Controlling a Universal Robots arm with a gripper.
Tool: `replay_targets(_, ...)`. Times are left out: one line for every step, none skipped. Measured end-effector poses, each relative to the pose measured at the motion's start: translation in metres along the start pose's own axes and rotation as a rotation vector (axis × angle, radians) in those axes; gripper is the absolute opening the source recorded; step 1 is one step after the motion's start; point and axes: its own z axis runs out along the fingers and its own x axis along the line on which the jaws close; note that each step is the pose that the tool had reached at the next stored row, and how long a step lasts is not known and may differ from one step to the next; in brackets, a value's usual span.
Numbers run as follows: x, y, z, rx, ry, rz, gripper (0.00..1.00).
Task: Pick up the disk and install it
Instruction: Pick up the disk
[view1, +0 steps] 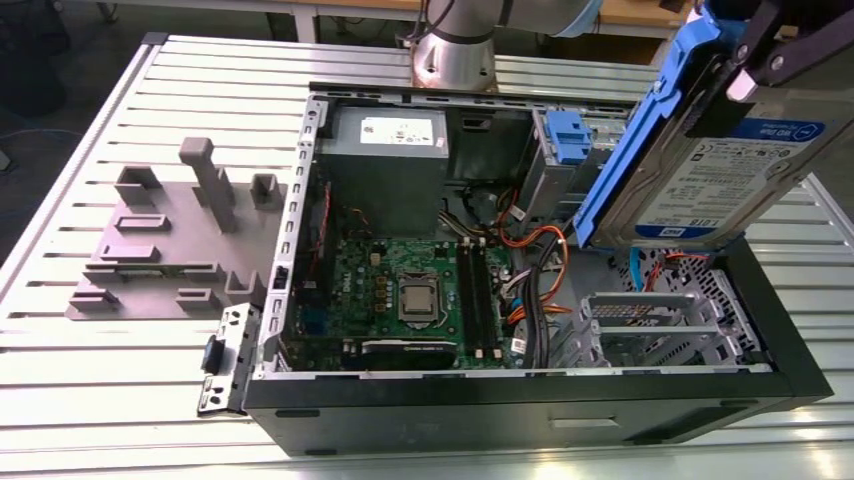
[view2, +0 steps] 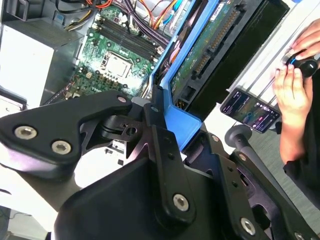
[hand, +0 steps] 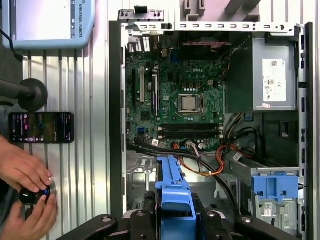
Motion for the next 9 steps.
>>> replay_targets(0.0002,-0.0015,0.0019,0.0000,0.0000,0.000,0.36)
replay_targets(0.0002,-0.0038,0.0038,0.0000,-0.0001,0.000,0.36)
replay_targets(0.0002,-0.0063,0.0056,0.0000,-0.0001,0.000,0.36)
replay_targets(0.0001,-0.0087,0.0074,0.0001,-0.0002,0.000,0.36)
replay_targets(0.0001,-0.0107,0.0091,0.0001,-0.0001,0.000,0.36)
replay_targets(0.0001,-0.0130,0.0120,0.0002,-0.0002,0.000,0.36)
replay_targets(0.0002,-0.0138,0.0137,0.0003,0.0000,0.000,0.36)
replay_targets(0.0005,-0.0142,0.0155,0.0003,0.0000,0.000,0.36)
replay_targets(0.0011,-0.0145,0.0175,0.0003,-0.0001,0.000,0.36)
